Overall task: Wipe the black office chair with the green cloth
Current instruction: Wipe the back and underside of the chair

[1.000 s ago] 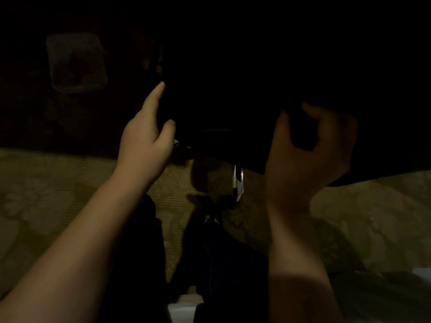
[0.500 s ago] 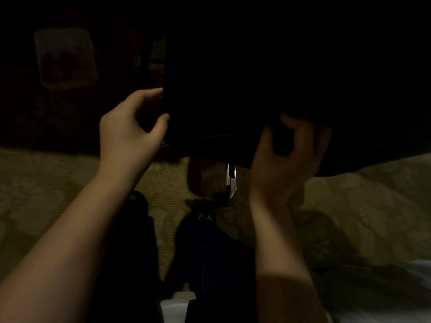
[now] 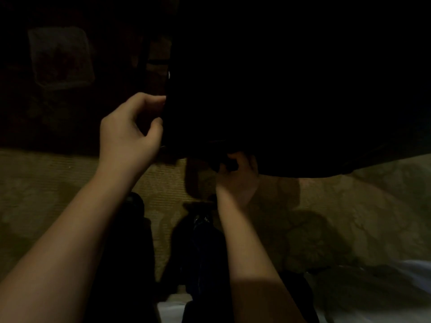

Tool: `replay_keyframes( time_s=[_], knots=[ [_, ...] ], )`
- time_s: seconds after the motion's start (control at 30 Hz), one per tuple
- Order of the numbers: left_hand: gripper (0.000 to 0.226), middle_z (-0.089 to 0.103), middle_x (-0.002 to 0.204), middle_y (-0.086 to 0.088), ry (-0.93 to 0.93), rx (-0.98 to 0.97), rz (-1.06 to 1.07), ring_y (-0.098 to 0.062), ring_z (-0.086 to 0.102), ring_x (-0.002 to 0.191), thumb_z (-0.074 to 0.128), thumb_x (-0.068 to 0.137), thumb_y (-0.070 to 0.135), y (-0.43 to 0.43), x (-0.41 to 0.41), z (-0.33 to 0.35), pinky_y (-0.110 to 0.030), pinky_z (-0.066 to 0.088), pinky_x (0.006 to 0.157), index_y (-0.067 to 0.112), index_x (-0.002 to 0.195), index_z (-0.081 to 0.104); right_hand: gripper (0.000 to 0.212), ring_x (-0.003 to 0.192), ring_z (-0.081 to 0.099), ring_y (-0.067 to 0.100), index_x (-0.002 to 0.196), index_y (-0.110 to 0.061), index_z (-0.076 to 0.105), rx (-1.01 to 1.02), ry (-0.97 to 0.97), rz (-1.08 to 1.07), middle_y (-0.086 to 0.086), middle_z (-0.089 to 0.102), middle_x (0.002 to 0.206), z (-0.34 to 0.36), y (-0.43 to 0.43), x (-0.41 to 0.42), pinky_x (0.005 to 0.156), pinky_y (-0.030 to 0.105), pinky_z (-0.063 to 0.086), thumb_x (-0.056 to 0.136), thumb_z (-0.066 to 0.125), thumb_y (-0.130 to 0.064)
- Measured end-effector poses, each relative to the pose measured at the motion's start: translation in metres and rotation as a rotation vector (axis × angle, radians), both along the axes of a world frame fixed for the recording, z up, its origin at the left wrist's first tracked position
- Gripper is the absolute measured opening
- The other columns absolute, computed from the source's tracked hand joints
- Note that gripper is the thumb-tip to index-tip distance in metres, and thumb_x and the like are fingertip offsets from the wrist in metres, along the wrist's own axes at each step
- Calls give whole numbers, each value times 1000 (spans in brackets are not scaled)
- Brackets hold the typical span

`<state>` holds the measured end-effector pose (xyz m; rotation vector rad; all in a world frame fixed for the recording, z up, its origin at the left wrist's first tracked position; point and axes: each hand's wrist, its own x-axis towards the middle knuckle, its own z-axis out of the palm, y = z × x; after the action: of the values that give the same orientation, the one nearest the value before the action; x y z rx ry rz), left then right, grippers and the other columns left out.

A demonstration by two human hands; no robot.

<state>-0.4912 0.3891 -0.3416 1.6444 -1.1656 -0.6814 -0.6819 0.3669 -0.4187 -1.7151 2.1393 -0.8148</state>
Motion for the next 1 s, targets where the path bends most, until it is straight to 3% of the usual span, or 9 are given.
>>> replay_keyframes(
  time_s=[0.1,0.17,0.43,0.57,0.63,0.73,0.83,0.9,1.0],
  knots=[
    [33,61,107,28,22,-5,-8,2,62,89,59,93,11,0,0,0,-13,48,70,33,118,61,19,118,52,21,109,-21,66,203,32,23,3,56,129,-11,-4,-1,83,20,32,91,63,-24],
    [34,61,107,29,43,-17,-17,14,58,86,59,93,9,0,-1,2,-4,43,70,34,116,61,18,115,54,22,108,-23,67,193,38,-5,3,58,125,-6,-7,0,79,24,34,91,63,-25],
    [32,60,105,29,23,-19,-14,14,52,64,57,94,8,-1,-2,6,-3,36,59,33,113,61,15,110,57,23,96,-9,71,-333,-191,17,11,64,112,69,-3,1,82,23,43,81,73,-10],
    [30,61,101,30,10,-27,1,8,49,54,58,94,10,0,-2,5,-3,36,54,34,112,62,16,94,64,30,92,3,70,-704,-153,-19,26,66,96,115,-2,-3,82,7,40,77,73,-2],
    [29,61,97,31,7,-23,2,1,48,50,58,94,11,0,-2,4,-7,36,50,36,110,62,21,95,63,30,96,7,68,-820,-134,-56,29,66,97,129,-4,-7,87,9,42,76,72,1],
    [27,63,94,30,10,-4,6,-1,47,48,58,94,12,1,-3,3,-9,36,48,36,107,64,27,101,64,37,103,4,64,-900,-156,-96,30,64,103,137,-5,-10,90,25,49,78,72,1],
    [25,66,93,25,-4,-14,2,-6,55,55,59,93,12,0,-5,3,-13,40,51,33,102,67,21,96,64,35,93,6,68,-890,-162,-90,31,64,98,128,-7,-11,87,21,48,73,73,9],
    [23,67,94,22,-3,-18,-11,-17,64,72,59,93,12,0,-8,4,-24,49,61,32,101,68,15,94,60,32,85,8,69,-866,-167,-70,33,64,94,117,-9,-14,85,13,43,71,73,12],
    [23,68,95,22,7,-18,-28,-25,65,83,59,92,12,0,-11,5,-33,51,72,32,99,69,13,100,59,29,84,1,67,-773,-218,-55,31,62,100,95,-6,-18,87,12,41,74,73,7]
  ],
)
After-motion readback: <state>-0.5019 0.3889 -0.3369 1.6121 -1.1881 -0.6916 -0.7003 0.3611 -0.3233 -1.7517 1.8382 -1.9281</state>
